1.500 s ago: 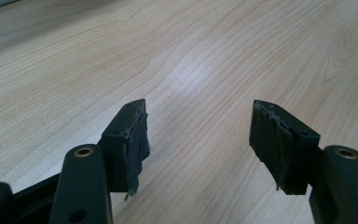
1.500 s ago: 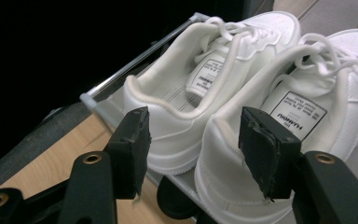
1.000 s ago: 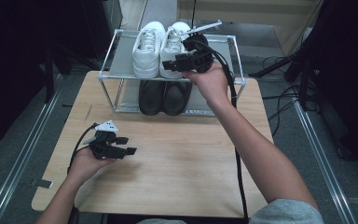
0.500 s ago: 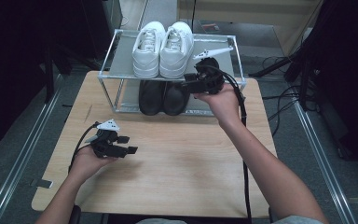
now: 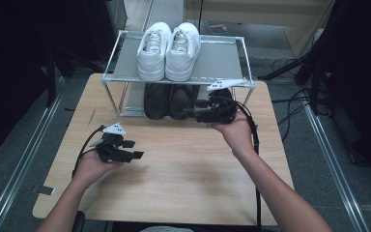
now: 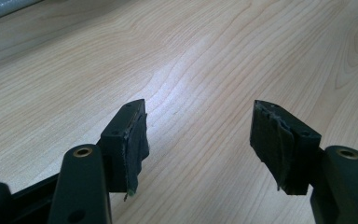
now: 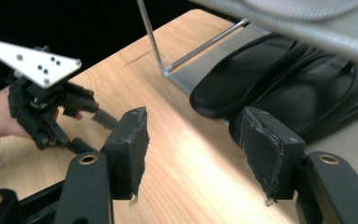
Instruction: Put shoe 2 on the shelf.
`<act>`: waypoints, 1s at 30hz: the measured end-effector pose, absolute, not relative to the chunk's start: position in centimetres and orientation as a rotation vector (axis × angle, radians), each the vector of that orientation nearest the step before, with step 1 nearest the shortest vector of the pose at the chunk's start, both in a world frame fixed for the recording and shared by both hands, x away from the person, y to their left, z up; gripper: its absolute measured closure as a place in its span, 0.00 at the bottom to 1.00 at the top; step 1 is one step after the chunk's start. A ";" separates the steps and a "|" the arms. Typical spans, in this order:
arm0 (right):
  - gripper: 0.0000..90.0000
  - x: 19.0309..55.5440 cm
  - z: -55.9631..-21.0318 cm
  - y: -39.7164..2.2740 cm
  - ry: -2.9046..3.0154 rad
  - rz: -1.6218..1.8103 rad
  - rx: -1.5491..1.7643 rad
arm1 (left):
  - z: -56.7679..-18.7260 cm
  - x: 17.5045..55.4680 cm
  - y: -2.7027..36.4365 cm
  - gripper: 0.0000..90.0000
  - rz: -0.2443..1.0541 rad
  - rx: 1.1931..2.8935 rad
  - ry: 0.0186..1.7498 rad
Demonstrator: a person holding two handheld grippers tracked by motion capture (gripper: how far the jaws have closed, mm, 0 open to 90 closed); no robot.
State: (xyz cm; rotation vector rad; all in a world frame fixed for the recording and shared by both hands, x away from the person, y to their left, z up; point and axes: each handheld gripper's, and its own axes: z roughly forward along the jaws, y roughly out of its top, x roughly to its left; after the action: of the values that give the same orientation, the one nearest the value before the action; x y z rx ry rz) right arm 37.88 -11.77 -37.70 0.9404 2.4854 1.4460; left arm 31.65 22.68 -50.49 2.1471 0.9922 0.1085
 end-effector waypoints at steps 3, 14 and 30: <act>0.46 37.3 -38.5 -12.2 2.487 1.451 0.938 | -50.5 31.7 22.6 0.41 0.109 2.146 0.991; 0.46 35.2 -41.7 -13.9 2.511 1.471 0.937 | -50.5 31.7 22.5 0.41 0.088 2.137 0.988; 0.45 32.7 -45.5 -17.0 2.499 1.493 0.956 | -50.5 31.6 22.1 0.40 0.097 2.144 0.989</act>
State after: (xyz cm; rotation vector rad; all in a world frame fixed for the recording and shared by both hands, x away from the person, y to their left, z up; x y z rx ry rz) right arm 32.73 -17.01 -45.47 0.9556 2.4987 1.4926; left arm 31.60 22.15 -50.47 2.1444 0.9892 0.0967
